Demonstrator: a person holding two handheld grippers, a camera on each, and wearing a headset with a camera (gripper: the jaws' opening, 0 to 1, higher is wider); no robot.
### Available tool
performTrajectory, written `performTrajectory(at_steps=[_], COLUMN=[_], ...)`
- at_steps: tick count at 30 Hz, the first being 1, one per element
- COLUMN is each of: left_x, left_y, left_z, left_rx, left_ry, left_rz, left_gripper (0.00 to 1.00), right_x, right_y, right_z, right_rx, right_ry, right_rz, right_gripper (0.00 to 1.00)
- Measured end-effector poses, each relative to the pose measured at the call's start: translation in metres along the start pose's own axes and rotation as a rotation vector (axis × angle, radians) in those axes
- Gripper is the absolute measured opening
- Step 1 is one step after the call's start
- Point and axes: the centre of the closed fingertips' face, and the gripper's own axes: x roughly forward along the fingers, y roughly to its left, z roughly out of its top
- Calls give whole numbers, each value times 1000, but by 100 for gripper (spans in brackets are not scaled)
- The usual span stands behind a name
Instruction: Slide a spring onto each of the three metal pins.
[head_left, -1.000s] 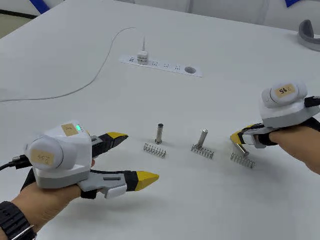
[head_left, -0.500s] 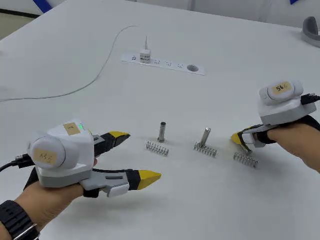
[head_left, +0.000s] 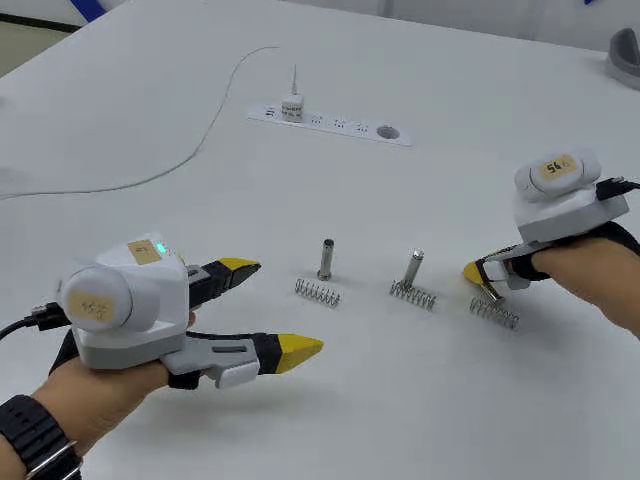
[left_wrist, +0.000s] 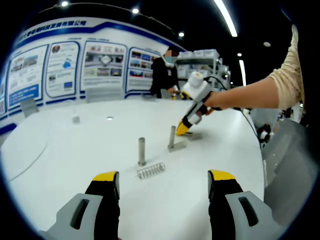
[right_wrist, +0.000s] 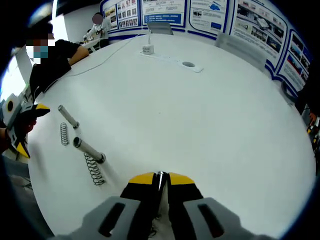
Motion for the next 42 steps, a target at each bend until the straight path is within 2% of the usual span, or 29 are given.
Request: performTrajectory(at_steps=[9, 14, 21, 25, 33, 42], left_x=[1, 1, 1, 1, 1, 1], left_y=[-1, -2, -1, -1, -2, -3], left_z=[1, 1, 2, 4, 4, 6], left_rx=[0, 0, 1, 2, 4, 7], left_ry=[-1, -1, -1, -6, -6, -13], left_rz=[0, -1, 1, 2, 0, -3], left_gripper=[73, 73, 72, 72, 72, 72], right_x=[0, 0, -1, -5, -22, -43], right_y=[1, 1, -1, 1, 5, 6], right_z=[0, 0, 1, 3, 10, 8], right_rx=[-25, -20, -17, -14, -16, -7], right_ry=[30, 30, -6, -16, -54, -108], right_rz=[-6, -13, -32, -27, -26, -42], right_gripper=[10, 9, 9, 9, 9, 9])
